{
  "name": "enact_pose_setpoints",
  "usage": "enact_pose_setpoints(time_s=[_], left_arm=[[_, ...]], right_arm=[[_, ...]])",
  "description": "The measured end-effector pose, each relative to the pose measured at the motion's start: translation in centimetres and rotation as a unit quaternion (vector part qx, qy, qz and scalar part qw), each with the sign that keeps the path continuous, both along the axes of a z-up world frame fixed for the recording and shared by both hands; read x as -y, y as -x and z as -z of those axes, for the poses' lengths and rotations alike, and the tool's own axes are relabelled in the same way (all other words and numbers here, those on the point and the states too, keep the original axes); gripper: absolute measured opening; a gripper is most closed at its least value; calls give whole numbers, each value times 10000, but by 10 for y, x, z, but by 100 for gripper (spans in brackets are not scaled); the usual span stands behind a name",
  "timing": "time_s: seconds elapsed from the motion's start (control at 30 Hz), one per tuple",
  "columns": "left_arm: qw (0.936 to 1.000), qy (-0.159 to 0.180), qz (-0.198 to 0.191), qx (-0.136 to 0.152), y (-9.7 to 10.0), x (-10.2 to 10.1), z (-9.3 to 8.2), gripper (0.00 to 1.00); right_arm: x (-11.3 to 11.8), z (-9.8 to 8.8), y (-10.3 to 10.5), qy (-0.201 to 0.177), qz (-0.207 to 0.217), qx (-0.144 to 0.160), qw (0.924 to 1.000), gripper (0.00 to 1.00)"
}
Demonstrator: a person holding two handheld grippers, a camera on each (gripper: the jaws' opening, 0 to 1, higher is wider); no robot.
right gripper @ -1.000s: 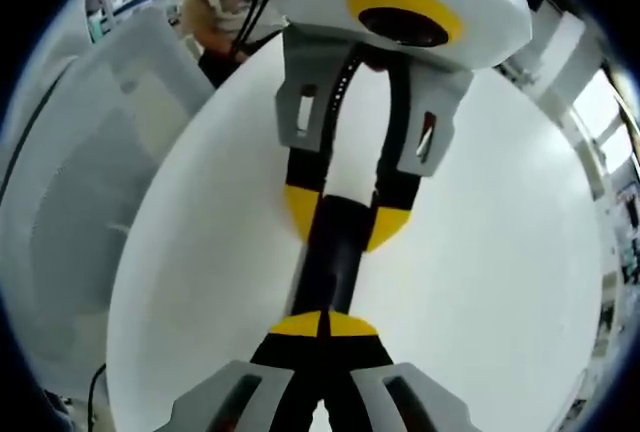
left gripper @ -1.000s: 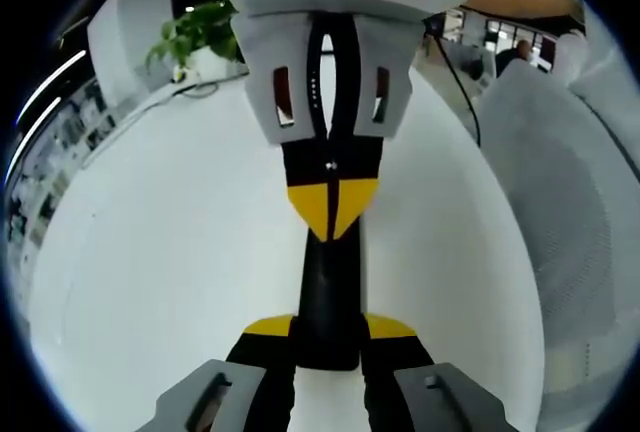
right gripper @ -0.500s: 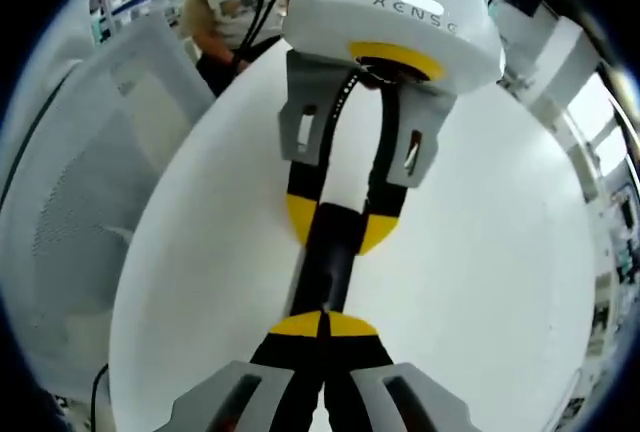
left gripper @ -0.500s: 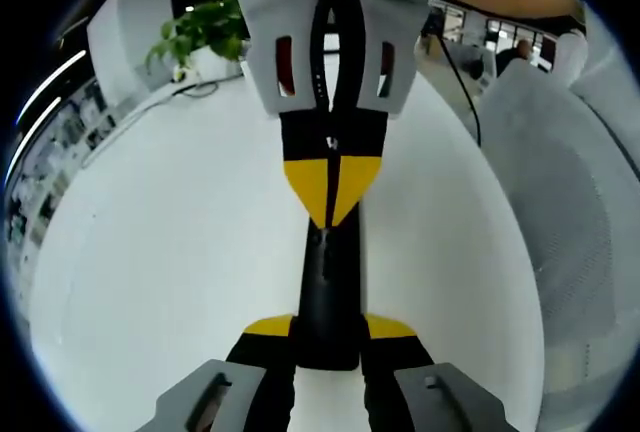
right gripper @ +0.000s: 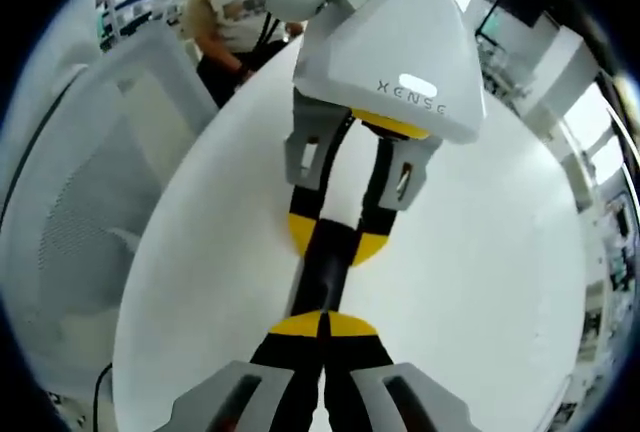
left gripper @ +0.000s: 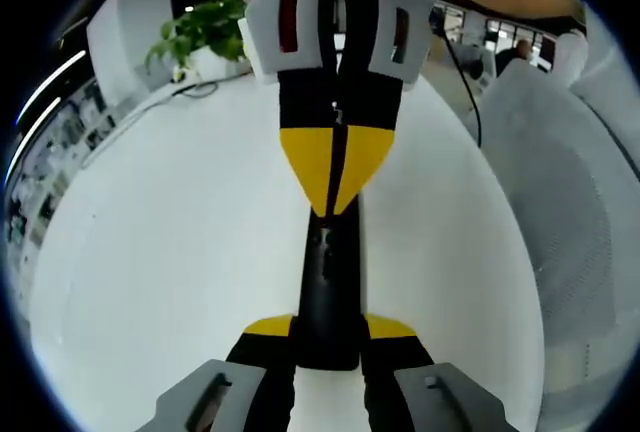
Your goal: Press the specified remote control buttons in sequence, fully releasing each button before pressing the next.
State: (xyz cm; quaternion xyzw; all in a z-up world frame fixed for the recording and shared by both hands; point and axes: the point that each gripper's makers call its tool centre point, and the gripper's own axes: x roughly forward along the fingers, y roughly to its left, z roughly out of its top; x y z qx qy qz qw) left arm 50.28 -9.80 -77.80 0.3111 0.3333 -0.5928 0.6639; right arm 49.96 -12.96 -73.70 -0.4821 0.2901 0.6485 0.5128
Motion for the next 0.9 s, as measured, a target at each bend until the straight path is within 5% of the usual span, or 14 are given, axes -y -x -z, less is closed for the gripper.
enact_pose_setpoints(time_s=[0.9], left_arm=[[10000,45,2,-9,0,1,0,24]], right_arm=[[6,24,13,139,-35,-273,9995,0]])
